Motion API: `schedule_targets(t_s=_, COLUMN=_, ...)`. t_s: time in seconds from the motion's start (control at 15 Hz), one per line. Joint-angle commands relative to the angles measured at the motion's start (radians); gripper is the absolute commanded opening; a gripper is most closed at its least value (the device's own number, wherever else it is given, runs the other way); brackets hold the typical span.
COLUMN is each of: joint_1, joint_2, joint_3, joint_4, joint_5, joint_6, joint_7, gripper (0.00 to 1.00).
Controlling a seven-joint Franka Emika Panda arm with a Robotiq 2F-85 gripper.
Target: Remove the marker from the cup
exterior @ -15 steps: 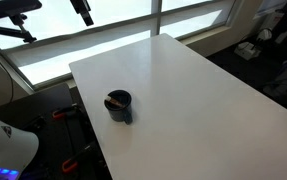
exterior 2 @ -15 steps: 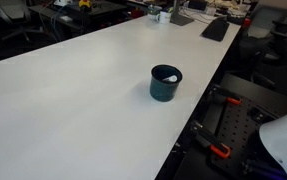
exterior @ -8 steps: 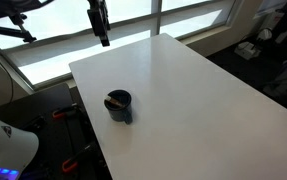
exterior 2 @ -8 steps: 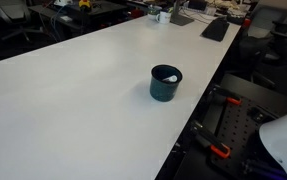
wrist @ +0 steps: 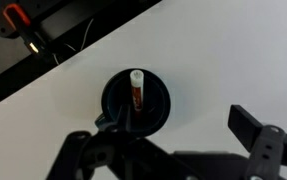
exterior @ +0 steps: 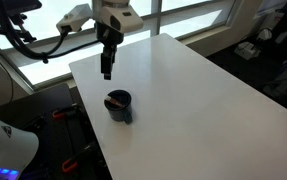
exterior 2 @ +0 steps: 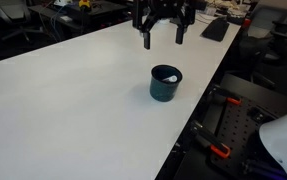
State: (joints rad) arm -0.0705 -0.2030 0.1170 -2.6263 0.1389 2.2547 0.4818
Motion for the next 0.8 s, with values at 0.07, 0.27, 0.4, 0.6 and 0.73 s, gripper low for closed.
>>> schedule_targets(t_s=0.07, joint_1=0.021, joint_2=0.099, joint_3=-0.035, joint_4=0.009, joint_5=0.000, joint_6=0.002, joint_7=0.014, gripper=1.00)
schedule_targets(t_s=0.27, joint_1=0.026, joint_2=0.136, joint_3=-0.045, joint_4=0.004, joint_5=-0.030, joint_6=0.061, joint_7=-0.011, gripper=1.00)
schedule_targets(t_s=0.4, joint_1=0.037, joint_2=0.152, joint_3=-0.049, joint_4=-0.005, joint_5=-0.020, joint_6=0.118, joint_7=-0.055, gripper=1.00)
schedule_targets(t_s=0.6, joint_1=0.037, joint_2=0.150, joint_3=-0.059, joint_4=0.000, joint_5=-0.019, joint_6=0.083, joint_7=-0.031, gripper=1.00)
schedule_targets(t_s=0.73, joint_1=0.037, joint_2=0.150, joint_3=-0.061, joint_4=0.000, joint_5=-0.019, joint_6=0.082, joint_7=-0.031, gripper=1.00)
